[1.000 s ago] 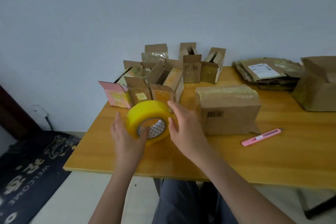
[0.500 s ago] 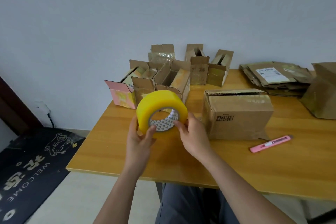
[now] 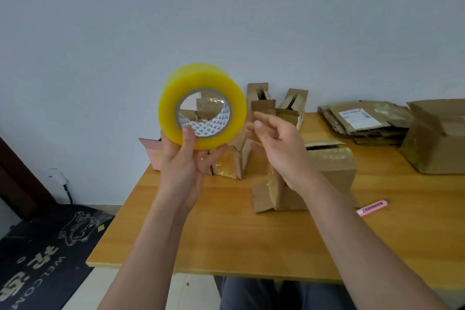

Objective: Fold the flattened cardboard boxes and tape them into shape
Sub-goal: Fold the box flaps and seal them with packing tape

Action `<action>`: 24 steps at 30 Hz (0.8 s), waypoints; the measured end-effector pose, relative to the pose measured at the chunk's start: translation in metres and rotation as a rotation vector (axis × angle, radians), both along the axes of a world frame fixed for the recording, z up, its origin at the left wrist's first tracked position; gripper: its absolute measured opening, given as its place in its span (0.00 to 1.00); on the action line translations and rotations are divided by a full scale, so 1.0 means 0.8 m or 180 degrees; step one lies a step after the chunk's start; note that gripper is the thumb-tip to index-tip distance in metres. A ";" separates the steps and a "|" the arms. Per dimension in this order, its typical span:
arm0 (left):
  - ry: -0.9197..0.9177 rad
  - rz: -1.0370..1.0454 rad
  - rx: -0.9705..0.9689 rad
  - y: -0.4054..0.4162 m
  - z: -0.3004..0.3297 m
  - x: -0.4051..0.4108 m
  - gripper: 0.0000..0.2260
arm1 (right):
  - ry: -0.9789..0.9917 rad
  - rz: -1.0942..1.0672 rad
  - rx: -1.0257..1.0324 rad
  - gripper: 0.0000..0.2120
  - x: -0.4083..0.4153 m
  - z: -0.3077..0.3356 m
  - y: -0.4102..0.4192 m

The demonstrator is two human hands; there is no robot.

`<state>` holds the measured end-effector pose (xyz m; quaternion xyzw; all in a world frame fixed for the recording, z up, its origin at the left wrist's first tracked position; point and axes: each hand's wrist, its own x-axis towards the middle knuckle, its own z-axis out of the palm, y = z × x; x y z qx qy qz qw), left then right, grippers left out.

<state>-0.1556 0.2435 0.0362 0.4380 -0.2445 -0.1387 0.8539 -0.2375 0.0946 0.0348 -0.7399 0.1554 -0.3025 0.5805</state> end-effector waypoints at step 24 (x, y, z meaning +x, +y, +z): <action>0.0226 -0.1215 0.0125 -0.200 0.027 -0.061 0.23 | -0.0319 -0.0187 0.1756 0.09 -0.095 0.031 -0.141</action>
